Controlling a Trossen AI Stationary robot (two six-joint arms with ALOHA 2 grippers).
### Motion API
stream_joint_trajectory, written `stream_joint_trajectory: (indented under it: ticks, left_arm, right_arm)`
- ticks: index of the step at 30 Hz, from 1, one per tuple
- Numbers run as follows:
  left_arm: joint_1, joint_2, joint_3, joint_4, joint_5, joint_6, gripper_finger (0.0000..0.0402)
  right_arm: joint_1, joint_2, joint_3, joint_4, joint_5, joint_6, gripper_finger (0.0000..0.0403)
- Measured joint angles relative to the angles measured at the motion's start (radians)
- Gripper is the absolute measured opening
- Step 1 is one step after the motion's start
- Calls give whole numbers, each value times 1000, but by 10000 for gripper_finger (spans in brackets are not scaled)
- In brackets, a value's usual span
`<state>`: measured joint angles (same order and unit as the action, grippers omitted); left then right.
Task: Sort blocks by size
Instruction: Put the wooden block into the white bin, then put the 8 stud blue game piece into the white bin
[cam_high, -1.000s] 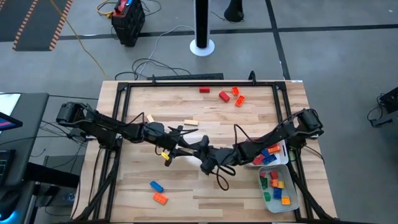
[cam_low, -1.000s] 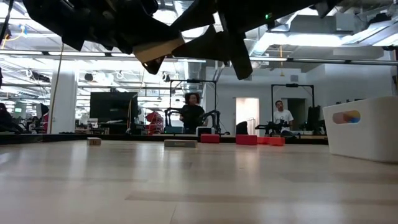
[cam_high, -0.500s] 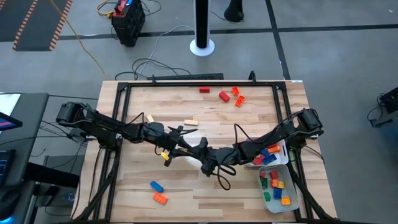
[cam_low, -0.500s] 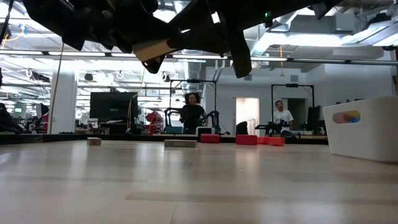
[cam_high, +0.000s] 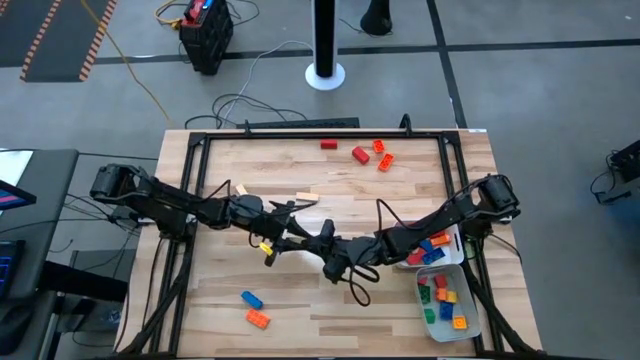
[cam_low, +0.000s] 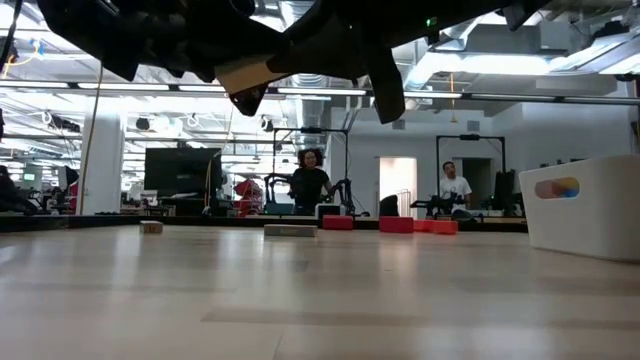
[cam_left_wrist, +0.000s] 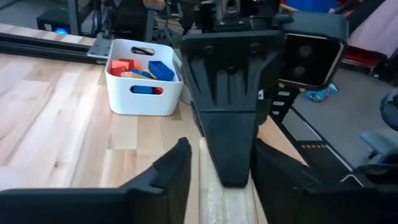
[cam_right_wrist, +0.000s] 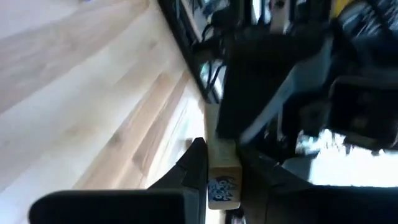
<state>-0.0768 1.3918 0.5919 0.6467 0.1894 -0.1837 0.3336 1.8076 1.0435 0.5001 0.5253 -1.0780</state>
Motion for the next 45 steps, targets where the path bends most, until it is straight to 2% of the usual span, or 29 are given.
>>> stream_joint_trajectory:
  ticks: [5, 12, 15, 20, 23, 26, 32, 35, 39, 45]
  left_arm:
    - [1, -5, 0, -6, -4, 29, 195]
    - [-2, -46, 0, -103, -55, 127, 207]
    - [-2, -57, 0, -162, -94, 139, 204]
    - [-2, -58, 0, -269, -128, 132, 204]
    - [-3, -58, 0, -322, -130, 118, 204]
    - [-3, -58, 0, -363, -118, 111, 203]
    - [-47, -58, 0, -456, -89, 170, 203]
    - [-77, -58, 0, -502, -96, 190, 203]
    - [-106, -58, 0, -554, -100, 189, 203]
    - [-145, -72, 3, -656, -101, 152, 203]
  right_arm:
    - [6, 0, 0, -60, 51, 60, 83]
    - [84, -74, 0, -332, 237, 353, 84]
    - [132, -154, 0, -551, 315, 601, 84]
    - [187, -329, 0, -959, 321, 1228, 85]
    - [224, -427, 0, -1167, 264, 1559, 86]
    - [253, -514, 0, -1340, 160, 1824, 86]
    - [288, -610, 0, -1623, -44, 2202, 86]
    - [300, -609, -6, -1712, -118, 2280, 87]
    - [297, -580, -47, -1693, -204, 2283, 104]
    - [264, -542, -54, -1703, -272, 2278, 177]
